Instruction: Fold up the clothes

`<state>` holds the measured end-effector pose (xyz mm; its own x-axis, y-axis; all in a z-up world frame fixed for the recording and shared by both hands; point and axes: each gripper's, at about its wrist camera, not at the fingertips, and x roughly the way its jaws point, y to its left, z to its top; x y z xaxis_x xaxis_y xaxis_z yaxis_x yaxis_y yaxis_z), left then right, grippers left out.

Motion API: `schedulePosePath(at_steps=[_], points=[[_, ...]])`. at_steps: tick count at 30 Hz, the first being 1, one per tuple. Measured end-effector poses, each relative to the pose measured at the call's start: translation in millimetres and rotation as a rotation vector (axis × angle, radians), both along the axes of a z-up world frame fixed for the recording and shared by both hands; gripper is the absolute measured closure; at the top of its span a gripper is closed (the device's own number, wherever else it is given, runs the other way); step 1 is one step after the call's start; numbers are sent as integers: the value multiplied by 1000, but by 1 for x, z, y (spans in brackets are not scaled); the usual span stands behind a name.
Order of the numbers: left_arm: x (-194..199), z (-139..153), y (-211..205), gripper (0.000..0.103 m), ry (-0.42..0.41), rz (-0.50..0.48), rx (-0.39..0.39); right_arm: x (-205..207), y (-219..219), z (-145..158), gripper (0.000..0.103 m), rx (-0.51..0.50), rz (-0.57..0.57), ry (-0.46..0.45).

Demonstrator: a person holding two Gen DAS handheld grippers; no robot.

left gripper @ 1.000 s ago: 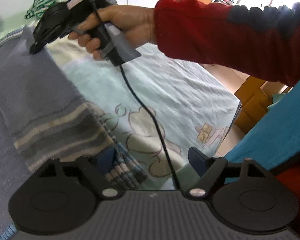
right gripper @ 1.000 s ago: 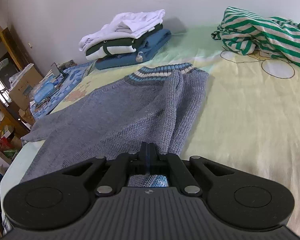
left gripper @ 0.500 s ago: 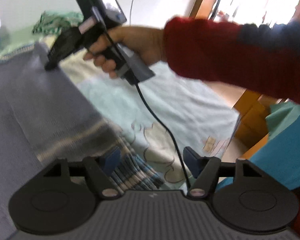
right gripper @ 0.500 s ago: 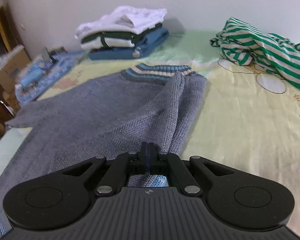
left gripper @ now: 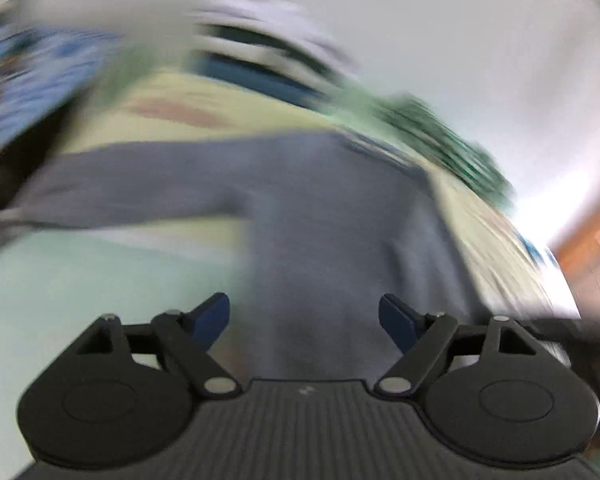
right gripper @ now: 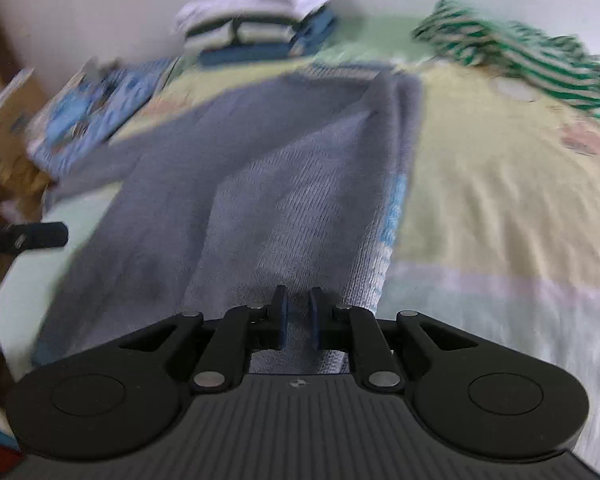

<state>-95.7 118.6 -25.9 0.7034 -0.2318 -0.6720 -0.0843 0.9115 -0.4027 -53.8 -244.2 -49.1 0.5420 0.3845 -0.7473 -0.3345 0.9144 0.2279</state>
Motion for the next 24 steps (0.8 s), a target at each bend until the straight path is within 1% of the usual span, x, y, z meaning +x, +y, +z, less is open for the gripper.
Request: schedulePosePath(at_steps=[2,3,5,7,9,13,16,20,22,23,24], points=[[12,-1,34,21,44,156,-28,-7,4,1,90,34,-26,-14],[19,-4,48,21,73,214,-54,-8,10,0,90,18,-30,-17],[28,-11,73,21,117,340,-132,-10,20,-7,87,-49,-40,-30],[29,-16,90,21,149,426,-209,-10,27,-13,85,-95,-55,-29],[27,-20,104,21,170,489,-282,-11,29,-14,84,-92,-78,-35],[24,-19,122,24,197,525,-363,-12,29,-15,83,-98,-97,-40],[18,-19,142,25,194,584,-378,-14,31,-15,83,-103,-107,-46],[19,-23,164,26,181,624,-426,-15,32,-14,83,-88,-132,-53],[21,-23,170,32,180,643,-439,-15,34,-12,83,-83,-138,-55],[21,-25,172,38,180,655,-445,-15,35,-11,83,-81,-142,-57],[22,-26,175,52,180,667,-451,-14,36,-10,83,-81,-144,-59]])
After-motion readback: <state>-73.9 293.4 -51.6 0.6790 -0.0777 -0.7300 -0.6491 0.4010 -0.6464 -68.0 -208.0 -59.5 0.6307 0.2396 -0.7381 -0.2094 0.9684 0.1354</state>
